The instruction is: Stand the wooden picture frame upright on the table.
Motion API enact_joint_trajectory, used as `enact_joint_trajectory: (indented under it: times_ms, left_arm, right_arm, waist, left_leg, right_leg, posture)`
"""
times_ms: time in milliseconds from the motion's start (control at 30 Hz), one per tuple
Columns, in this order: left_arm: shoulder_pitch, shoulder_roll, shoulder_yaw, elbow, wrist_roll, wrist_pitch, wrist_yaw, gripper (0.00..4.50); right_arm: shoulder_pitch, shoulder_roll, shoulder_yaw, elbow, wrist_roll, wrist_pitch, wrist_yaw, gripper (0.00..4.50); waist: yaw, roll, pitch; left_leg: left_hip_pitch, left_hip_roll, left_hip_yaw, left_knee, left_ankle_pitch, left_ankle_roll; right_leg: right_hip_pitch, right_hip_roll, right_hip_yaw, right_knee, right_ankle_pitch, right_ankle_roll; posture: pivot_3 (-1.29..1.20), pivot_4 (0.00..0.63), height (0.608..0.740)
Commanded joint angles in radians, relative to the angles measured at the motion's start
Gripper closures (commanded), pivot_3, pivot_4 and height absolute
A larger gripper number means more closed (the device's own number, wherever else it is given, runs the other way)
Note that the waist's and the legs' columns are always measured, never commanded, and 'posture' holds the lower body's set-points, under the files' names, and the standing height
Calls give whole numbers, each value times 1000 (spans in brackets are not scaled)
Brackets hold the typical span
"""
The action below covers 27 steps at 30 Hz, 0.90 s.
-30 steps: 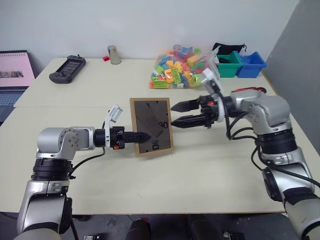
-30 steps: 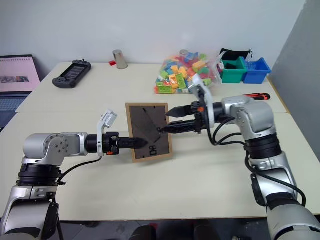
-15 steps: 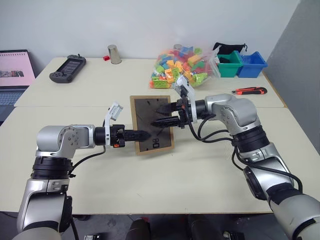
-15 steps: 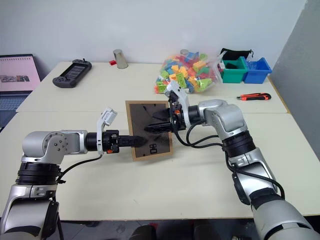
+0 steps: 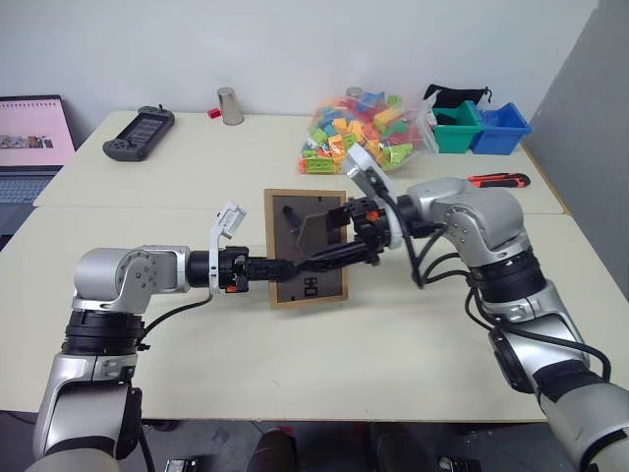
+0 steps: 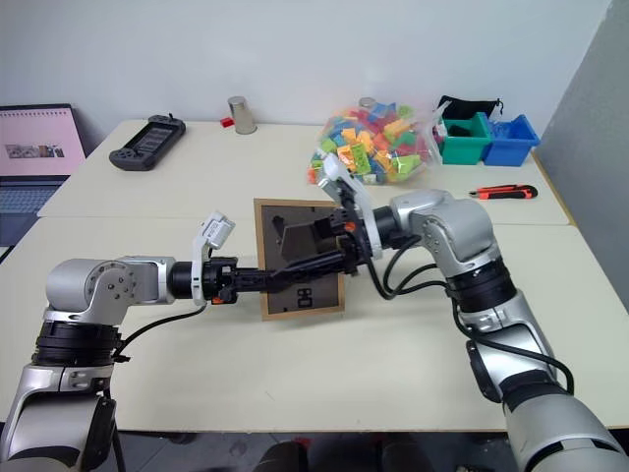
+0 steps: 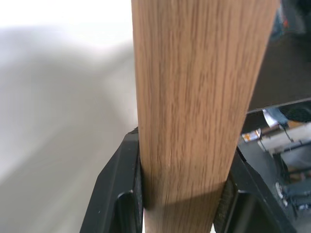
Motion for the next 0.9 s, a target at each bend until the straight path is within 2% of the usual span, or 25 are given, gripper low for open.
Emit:
enact_joint_trajectory:
  times_ms: [33, 200, 467, 633, 700, 767, 833, 900]
  left_arm:
    - [-10, 9, 30, -10, -17, -23, 0, 3206]
    - [-11, 14, 31, -16, -29, -17, -8, 3206]
    - [-23, 18, 36, -13, -46, -2, -17, 3206]
    - [-52, 21, 44, 19, -72, 70, -4, 3206]
    - [-62, 14, 55, 26, -94, 114, 5, 3206]
    - [-74, -1, 79, 34, -120, 160, 21, 3206]
    - [-88, -18, 111, 46, -148, 206, 41, 3206]
    - [-93, -32, 137, 48, -172, 249, 61, 3206]
  right_arm:
    - [-11, -9, -7, 18, -14, -41, -9, 356]
    - [-1, -94, -9, 127, -122, -185, -27, 356]
    - [40, -258, -36, 130, -132, -262, 88, 356]
    - [113, -292, -35, 114, -255, -597, 48, 356]
    - [167, -271, -41, 165, -348, -949, -22, 356]
    - [192, -258, -31, 289, -498, -1396, -163, 356]
    - [173, -250, -23, 416, -620, -1698, -292, 356]
    - [132, -244, -23, 528, -752, -1907, -444, 356]
  waist:
    - [-5, 0, 0]
    - [-4, 0, 0]
    - [1, -1, 1]
    - [-1, -1, 1]
    - [-3, -1, 1]
    - [-5, -1, 1]
    - [-4, -3, 3]
    - [-4, -3, 3]
  left_leg:
    - [0, 0, 0, 0, 0, 0]
    - [1, 0, 0, 0, 0, 0]
    - [-1, 0, 0, 0, 0, 0]
    - [-1, 0, 0, 0, 0, 0]
    - [0, 0, 1, 0, 0, 0]
    - [0, 0, 1, 0, 0, 0]
    - [0, 0, 2, 0, 0, 0]
    - [0, 0, 3, 0, 0, 0]
  right_leg:
    - [0, 0, 0, 0, 0, 0]
    - [0, 1, 1, 0, 0, 0]
    - [0, 0, 1, -2, 0, 0]
    - [0, 0, 1, -2, 0, 0]
    - [0, 0, 1, -2, -1, 1]
    - [0, 0, 2, -2, -1, 1]
    - [0, 0, 2, -2, -1, 1]
    - [0, 0, 3, -2, 0, 1]
  posture:
    - [0, 150, 740]
    - [0, 150, 740]
    - [0, 150, 740]
    - [0, 150, 740]
    - [0, 150, 740]
    - [0, 150, 740]
    - [0, 150, 740]
    - [0, 150, 740]
